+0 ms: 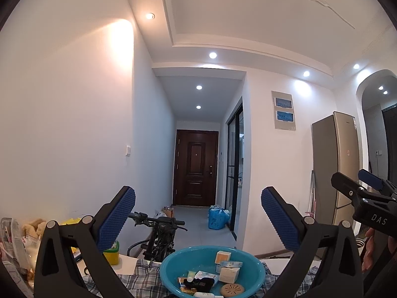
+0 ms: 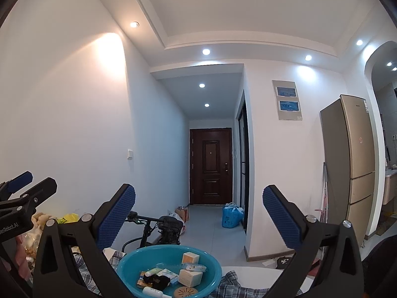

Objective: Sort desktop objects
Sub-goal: 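Raise both open grippers up out of the blue basin, then move both tools back toward the remaining items on the plaid cloth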

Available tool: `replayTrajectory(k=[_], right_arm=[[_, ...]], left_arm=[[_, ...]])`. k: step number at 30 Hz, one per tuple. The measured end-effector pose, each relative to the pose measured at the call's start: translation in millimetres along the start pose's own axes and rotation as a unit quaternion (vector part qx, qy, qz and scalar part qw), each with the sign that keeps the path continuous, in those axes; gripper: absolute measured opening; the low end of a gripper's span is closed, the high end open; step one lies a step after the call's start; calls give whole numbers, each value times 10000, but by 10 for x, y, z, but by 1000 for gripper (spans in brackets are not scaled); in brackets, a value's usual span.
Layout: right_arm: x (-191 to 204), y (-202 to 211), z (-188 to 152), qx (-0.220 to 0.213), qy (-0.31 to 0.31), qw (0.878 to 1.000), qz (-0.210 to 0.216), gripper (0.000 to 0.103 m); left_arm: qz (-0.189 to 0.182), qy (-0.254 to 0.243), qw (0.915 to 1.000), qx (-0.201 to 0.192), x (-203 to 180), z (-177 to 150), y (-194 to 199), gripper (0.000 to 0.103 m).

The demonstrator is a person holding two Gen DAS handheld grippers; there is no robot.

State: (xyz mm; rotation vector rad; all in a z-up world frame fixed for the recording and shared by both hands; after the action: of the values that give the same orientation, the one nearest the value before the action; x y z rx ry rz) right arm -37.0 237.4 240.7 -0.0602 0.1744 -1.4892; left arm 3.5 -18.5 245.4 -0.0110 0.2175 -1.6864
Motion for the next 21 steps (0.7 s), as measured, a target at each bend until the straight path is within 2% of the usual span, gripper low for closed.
replayTrajectory(k=[4,8,14,18,21], right_arm=[[1,132,-51,96,-2,9999,-30,102],[-41,182,-275,373,-142,9992,-44,102],[-116,128,-717,1121,-242,9934,-76,102],[-130,116,-944,1479,-154,9889,-24,102],[-94,113,-1149,1773,-104,9840,131,102]], left_arm=[[31,49,10000,52,16,-77,148,103],[85,19,9992,378,33,-296,130,103],[158,34,9949,997,62,-688,60,103],[112,231,9887,1474,93,-949,19,103],[141,181,9825,1849,110,-1195,-31,103]])
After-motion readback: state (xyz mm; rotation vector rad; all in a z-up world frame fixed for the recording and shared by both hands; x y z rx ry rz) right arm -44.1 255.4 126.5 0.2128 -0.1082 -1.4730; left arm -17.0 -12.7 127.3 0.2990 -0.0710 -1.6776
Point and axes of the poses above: each gripper's, at about its wrist camera, not at the fingertips, and y roughly against the way its jaws point, x to its left, z to its top, the point moved 4 cm from there along -y, roughly the way its jaws point, and after that the axes turned 4 degrees about y, right-handed, at the moved point
